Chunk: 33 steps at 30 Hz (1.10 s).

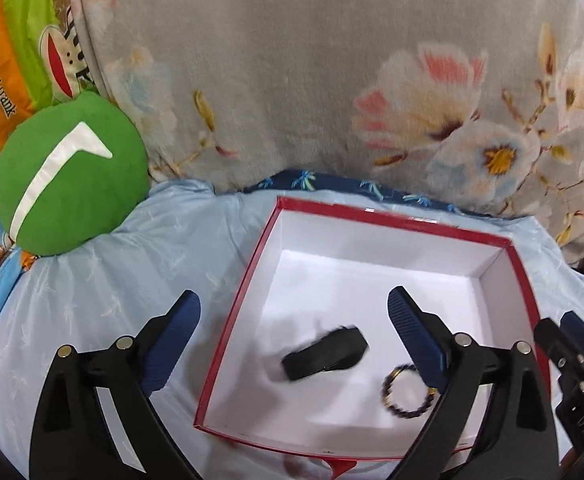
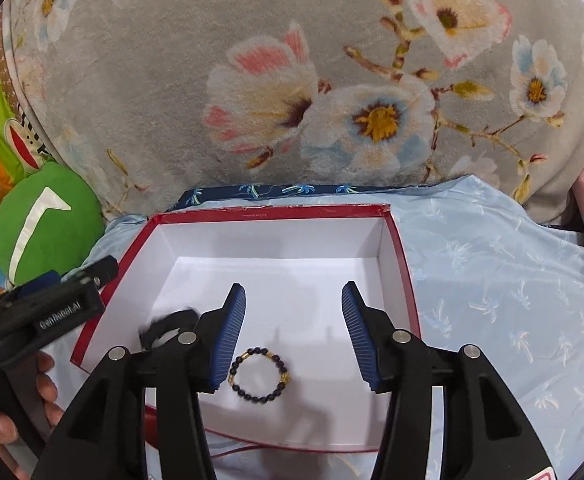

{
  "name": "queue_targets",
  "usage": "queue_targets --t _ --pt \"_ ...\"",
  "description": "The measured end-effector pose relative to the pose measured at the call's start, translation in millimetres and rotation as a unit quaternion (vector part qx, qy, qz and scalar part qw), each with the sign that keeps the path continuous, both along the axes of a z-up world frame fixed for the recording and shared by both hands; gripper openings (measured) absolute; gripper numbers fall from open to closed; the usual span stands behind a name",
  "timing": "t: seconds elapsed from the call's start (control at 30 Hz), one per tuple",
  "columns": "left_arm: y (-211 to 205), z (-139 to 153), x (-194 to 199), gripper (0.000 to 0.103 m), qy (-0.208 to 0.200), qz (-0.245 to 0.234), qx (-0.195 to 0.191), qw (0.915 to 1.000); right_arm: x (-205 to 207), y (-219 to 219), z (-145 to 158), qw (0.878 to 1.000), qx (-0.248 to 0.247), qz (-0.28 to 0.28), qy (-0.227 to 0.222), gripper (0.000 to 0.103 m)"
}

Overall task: Organize jewelry
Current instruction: 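Move both open tools back over the remaining jewelry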

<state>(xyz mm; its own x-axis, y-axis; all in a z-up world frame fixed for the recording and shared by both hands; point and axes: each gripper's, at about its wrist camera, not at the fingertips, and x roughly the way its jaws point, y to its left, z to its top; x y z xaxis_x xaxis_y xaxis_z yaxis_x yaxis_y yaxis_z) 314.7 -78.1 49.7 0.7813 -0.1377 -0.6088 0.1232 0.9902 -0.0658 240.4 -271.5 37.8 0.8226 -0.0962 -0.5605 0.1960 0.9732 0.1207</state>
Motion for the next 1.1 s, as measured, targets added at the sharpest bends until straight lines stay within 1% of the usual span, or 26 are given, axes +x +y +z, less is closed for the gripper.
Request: queue_targets --t 0.1,0.23,0.37,0.47,0.53,0.63,0.73,0.8,0.97,1.1 --pt "6.9 14.6 -8.4 0.092 -0.006 -0.005 -0.008 0.9999 -16.1 1.6 6.5 1.0 0.005 0.001 -0.007 0.053" --pt "25.2 31.0 -33.1 0.092 -0.015 -0.001 -0.008 0.9999 -44.7 10.5 15.1 1.0 -0.006 0.001 -0.019 0.06" --pt "44.6 34.1 -60.3 0.092 -0.014 0.004 -0.003 0.9999 -74.7 18.4 17.2 1.0 -0.011 0.004 -0.018 0.062" --pt "60.8 27.7 -83.6 0.092 -0.006 0.01 0.011 0.9999 -97.7 24.4 12.7 1.0 -0.016 0.005 -0.012 0.062" --pt "69.9 19.5 -96.3 0.092 0.006 0.011 0.013 0.9998 -112.7 25.9 6.8 1.0 -0.011 0.004 -0.005 0.062" --pt "81.5 -0.3 -115.1 0.092 0.031 0.008 0.022 0.9992 -131.4 27.2 -5.7 1.0 -0.002 0.006 0.011 0.062" --pt "88.9 -25.2 -134.0 0.092 0.058 0.001 0.038 0.9976 -148.9 28.3 -23.4 0.999 -0.003 0.007 0.033 0.062" --pt "91.5 -45.0 -145.8 0.092 0.083 -0.004 0.047 0.9954 -158.9 27.9 -38.2 0.999 -0.001 0.005 0.052 0.062" --pt "95.5 -80.0 -167.2 0.092 0.124 -0.01 0.057 0.9906 -178.1 26.5 -73.8 0.995 0.008 -0.002 0.098 0.062" --pt "97.6 -98.9 -176.0 0.092 0.149 -0.012 0.052 0.9874 -187.2 26.5 -95.3 0.992 0.019 -0.003 0.122 0.062"
